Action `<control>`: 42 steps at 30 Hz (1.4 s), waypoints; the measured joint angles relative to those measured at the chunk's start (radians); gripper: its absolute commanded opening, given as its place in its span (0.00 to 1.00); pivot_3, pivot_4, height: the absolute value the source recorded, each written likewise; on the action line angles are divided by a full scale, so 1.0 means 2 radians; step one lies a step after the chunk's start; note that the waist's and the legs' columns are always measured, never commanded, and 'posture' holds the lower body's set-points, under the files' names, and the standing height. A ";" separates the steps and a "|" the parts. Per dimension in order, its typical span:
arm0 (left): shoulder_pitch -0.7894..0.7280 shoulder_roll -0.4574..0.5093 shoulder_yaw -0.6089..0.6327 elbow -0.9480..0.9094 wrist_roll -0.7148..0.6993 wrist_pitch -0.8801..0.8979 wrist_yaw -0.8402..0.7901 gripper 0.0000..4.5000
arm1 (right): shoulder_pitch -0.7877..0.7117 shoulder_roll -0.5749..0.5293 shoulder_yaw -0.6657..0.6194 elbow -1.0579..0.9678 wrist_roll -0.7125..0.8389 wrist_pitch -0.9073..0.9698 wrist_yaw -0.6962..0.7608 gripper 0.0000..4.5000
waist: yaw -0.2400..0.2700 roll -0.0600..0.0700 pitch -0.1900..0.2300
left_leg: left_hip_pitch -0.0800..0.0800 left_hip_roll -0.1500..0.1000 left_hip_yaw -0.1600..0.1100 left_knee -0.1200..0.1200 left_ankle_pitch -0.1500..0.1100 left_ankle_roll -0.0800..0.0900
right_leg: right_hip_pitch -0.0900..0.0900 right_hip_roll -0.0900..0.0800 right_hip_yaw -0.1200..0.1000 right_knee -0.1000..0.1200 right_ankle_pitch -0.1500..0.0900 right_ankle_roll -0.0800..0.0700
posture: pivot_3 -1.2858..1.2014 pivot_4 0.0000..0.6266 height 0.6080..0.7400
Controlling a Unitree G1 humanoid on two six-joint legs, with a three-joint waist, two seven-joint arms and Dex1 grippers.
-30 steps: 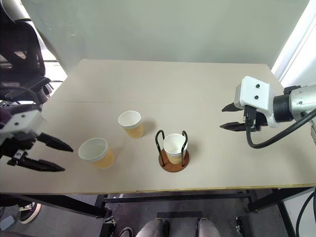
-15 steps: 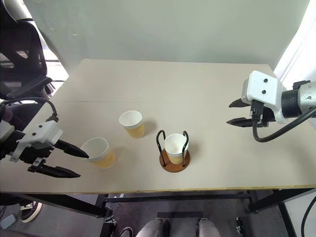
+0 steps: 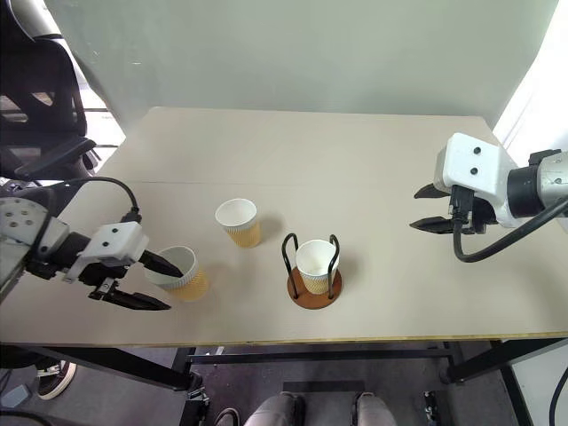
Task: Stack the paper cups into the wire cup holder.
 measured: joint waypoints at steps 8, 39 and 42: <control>-0.048 -0.039 -0.051 0.053 0.034 -0.037 0.000 0.68 | 0.027 -0.021 -0.033 -0.030 0.017 0.030 -0.014 0.51 | 0.000 0.000 0.000 | 0.000 0.000 0.000 0.000 0.000 0.000 | 0.000 0.000 0.000 0.000 0.000 0.000 | 0.52 0.24 1.00; -0.357 -0.046 -0.186 0.010 -0.245 -0.005 -0.002 0.01 | 0.143 -0.038 -0.311 -0.116 0.233 0.137 0.035 0.51 | 0.009 0.001 0.000 | -0.003 -0.002 0.000 0.001 0.000 0.003 | 0.002 -0.001 0.000 -0.005 0.000 0.006 | 0.52 0.24 1.00; -0.395 -0.085 -0.225 0.042 -0.261 -0.019 -0.002 0.01 | 0.158 -0.024 -0.357 -0.135 0.278 0.167 0.017 0.51 | 0.007 0.001 0.000 | -0.002 -0.002 0.000 0.001 0.001 0.005 | 0.003 -0.001 0.000 -0.005 0.000 0.006 | 0.52 0.24 1.00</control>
